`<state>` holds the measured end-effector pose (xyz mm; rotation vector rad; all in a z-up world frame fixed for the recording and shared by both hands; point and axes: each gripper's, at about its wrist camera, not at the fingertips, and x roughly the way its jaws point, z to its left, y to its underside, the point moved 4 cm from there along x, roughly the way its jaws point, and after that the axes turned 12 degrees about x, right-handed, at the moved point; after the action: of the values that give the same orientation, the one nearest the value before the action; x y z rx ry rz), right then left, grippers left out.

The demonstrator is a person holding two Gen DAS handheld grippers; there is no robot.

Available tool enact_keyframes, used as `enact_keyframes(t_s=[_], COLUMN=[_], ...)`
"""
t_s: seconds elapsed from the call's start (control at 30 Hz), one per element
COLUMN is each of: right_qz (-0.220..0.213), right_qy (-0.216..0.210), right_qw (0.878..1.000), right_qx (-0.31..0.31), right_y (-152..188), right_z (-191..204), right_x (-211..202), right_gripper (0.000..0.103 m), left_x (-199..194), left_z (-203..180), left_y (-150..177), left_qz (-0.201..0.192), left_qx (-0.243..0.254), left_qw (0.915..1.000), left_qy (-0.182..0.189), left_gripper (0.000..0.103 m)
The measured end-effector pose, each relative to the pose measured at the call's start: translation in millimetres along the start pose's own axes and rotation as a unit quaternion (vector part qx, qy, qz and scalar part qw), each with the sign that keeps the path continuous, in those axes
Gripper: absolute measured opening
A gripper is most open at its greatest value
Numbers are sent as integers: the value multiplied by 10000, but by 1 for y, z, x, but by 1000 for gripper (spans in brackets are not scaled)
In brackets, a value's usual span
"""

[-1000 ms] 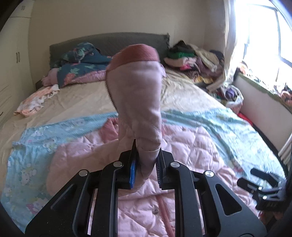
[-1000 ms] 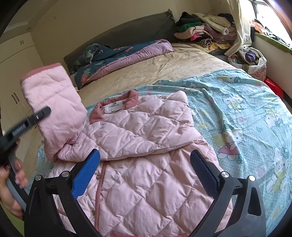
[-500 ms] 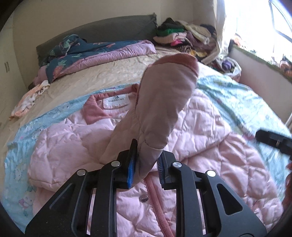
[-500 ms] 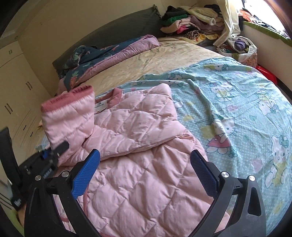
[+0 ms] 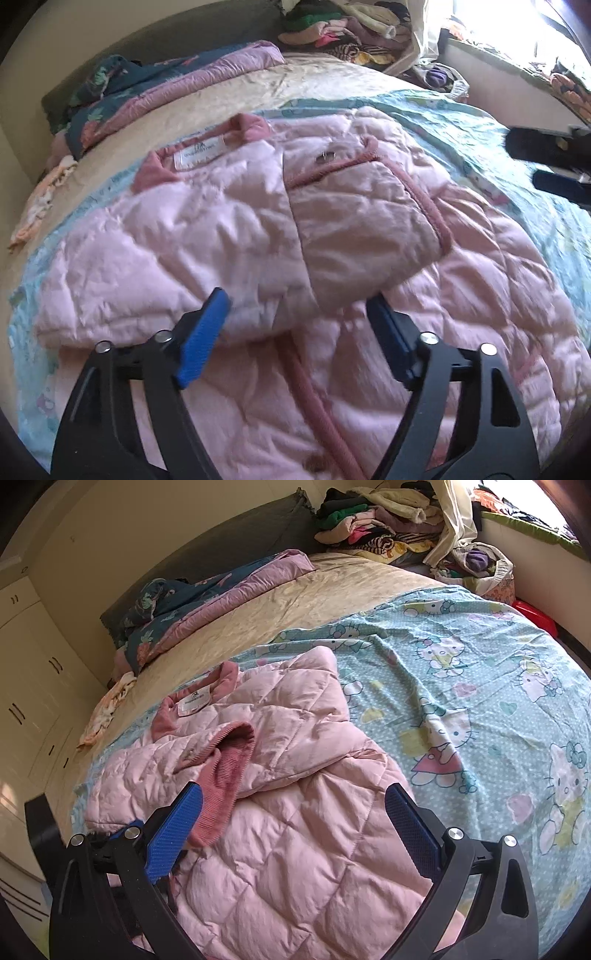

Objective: Fold large clothes
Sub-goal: 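Lay the sleeve across the jacket front with the left gripper, release, then grasp the folded sleeve cuff with the right gripper and lift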

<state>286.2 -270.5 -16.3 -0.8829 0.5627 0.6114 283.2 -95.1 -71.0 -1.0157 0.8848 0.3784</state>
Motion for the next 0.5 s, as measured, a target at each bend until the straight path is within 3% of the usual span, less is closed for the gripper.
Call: enact_keyframes(t_s=[0.2, 0.37, 0.5], right_qz=[283, 634, 891], right_qy=[-185, -285, -383], right_qw=[9994, 9974, 9951], right_qx=[-71, -213, -181], right_y=[15, 33, 46], right_z=[20, 44, 58], right_x=[15, 37, 55], right_gripper=[98, 98, 98], left_x=[-24, -44, -54], left_z=[34, 86, 129], left_y=[16, 22, 32], left_qz=[-131, -301, -362], left_qx=[-630, -1196, -1689], left_qw=[9977, 9923, 9844], left_qy=[218, -83, -333], left_gripper=[84, 93, 93])
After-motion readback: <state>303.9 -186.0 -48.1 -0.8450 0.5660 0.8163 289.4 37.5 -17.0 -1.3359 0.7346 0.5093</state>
